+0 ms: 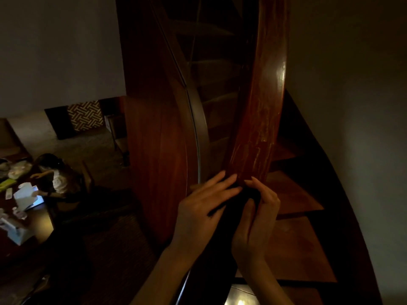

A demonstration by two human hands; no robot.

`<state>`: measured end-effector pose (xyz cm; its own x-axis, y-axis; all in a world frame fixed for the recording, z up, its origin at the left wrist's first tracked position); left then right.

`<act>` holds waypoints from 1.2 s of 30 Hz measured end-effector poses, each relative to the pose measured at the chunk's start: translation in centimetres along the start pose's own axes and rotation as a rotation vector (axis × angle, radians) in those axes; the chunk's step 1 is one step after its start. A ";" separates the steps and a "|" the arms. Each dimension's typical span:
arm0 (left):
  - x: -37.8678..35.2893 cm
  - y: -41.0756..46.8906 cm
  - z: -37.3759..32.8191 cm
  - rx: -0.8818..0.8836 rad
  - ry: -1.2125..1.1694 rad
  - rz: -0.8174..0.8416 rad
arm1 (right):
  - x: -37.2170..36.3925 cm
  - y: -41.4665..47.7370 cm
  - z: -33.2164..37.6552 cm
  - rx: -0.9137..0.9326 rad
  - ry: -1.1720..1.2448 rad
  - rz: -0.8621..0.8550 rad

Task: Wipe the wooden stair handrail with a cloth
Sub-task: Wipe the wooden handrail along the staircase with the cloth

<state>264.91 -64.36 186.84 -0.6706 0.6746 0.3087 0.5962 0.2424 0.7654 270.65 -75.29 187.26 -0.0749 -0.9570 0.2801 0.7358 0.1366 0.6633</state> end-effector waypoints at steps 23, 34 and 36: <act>-2.6 -0.9 -6.7 0.298 0.264 0.187 | 3.0 -1.6 -3.0 -0.380 0.501 0.033; -8.2 0.9 -10.6 0.718 -0.305 -0.117 | 6.4 -3.3 -4.0 -0.619 0.784 0.420; -9.8 0.5 -10.6 0.775 -0.405 -0.013 | 6.7 -3.0 -4.8 -0.691 0.870 0.436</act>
<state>267.15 -78.23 190.16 -0.5589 0.8285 -0.0344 0.8204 0.5585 0.1223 271.22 -83.34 183.81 0.5566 -0.7525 -0.3521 0.8122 0.5820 0.0401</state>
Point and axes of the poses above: each hand's wrist, its own y-axis towards the middle knuckle, its own x-axis out of the back of the hand, z = x × y, the point moved 5 cm from there along y, towards the middle knuckle, and after that the axes turned 8 degrees about -x, right-handed, at the moved point
